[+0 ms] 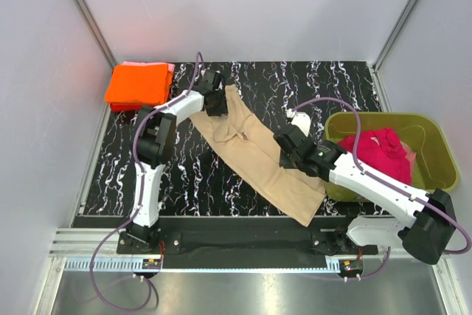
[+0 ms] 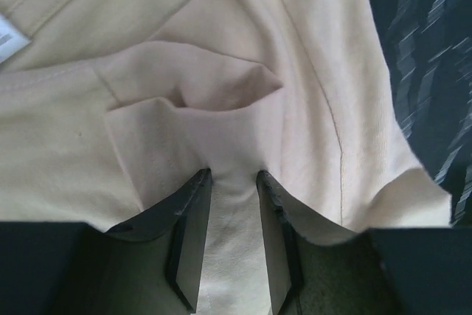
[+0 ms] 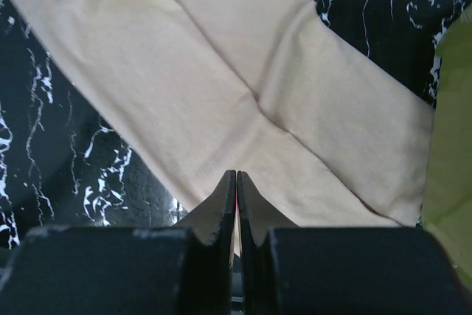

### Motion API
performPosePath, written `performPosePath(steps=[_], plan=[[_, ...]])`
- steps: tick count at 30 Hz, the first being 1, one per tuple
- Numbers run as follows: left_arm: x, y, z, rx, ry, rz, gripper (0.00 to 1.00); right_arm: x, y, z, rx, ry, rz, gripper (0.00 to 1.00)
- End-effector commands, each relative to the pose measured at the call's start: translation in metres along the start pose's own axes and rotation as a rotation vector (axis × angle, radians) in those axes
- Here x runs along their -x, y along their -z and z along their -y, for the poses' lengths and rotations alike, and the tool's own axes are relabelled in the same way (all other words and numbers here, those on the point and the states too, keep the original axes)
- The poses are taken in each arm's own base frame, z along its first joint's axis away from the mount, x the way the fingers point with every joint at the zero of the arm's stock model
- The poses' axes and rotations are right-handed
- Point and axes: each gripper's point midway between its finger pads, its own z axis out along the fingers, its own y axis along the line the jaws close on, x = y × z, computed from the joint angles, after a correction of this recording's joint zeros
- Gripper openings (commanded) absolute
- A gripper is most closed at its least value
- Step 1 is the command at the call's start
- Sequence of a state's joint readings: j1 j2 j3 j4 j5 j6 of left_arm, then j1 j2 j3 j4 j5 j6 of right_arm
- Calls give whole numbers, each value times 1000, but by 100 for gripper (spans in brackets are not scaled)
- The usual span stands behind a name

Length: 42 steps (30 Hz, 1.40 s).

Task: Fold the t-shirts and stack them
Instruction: Fold the tshirt

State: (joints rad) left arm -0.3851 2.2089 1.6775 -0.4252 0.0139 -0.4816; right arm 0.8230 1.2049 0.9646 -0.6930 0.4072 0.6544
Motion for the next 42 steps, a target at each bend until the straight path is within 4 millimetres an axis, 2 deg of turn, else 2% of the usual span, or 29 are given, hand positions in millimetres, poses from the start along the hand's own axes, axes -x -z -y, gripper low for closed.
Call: performPosePath(steps=[1,2,5,6,7,8,10,13,15,16,18,19,20,21,22,24,25,26,27,29,30,31,32,33,34,35,36,38,42], plan=[[14,-28,25,-130,-10,-18,38,41,13,-12,18,-7,132,8],[33,-28,33,-154,9,13,38,48,15,-15,28,-2,149,8],[42,-55,28,-196,95,-9,38,61,14,-20,12,18,174,8],[65,-53,32,-226,116,33,38,65,13,-22,6,23,180,8],[59,-68,33,-257,139,3,37,64,8,-22,-7,47,173,8],[82,-61,44,-301,139,47,37,69,8,-27,-2,51,181,8],[95,-60,52,-348,144,68,37,71,1,-28,-24,85,175,8],[126,-27,70,-407,112,156,38,76,-5,-33,-34,103,175,8],[134,-5,77,-436,94,184,39,77,-5,-34,-37,105,176,8],[149,25,87,-466,70,237,39,79,-4,-35,-33,98,180,9],[139,39,84,-473,63,226,40,81,3,-35,-16,84,191,8],[149,69,93,-502,41,275,41,83,7,-35,-6,72,199,9],[134,67,88,-491,42,243,42,82,10,-34,7,68,198,9],[135,90,96,-516,25,255,43,85,19,-33,26,56,216,10],[126,98,99,-519,27,235,43,85,23,-32,34,46,221,10],[83,96,101,-502,41,151,43,83,33,-25,51,20,238,11],[78,119,106,-508,58,163,44,81,36,-22,55,10,243,11],[36,105,97,-447,88,94,44,77,36,-17,46,11,241,13],[6,112,93,-453,139,70,45,77,41,-14,54,8,249,14],[-29,120,96,-451,176,22,45,76,46,-11,62,11,253,18],[-46,139,109,-475,171,29,45,78,51,-9,66,7,260,18],[-81,133,102,-465,209,-12,46,77,55,-6,59,11,253,19],[-108,142,115,-487,198,-35,46,78,59,-5,61,5,251,19],[-116,158,121,-514,205,-9,47,79,65,-3,68,-10,257,19],[-141,156,115,-506,242,-34,47,79,70,-1,74,-15,259,19],[-164,165,126,-520,217,-52,49,79,74,-2,91,-22,261,19],[-168,172,127,-508,223,-11,50,81,81,-1,110,-30,273,19],[-200,180,139,-527,220,-37,53,80,85,2,120,-36,279,19],[-233,171,154,-530,240,-69,57,78,92,5,135,-44,289,19]])
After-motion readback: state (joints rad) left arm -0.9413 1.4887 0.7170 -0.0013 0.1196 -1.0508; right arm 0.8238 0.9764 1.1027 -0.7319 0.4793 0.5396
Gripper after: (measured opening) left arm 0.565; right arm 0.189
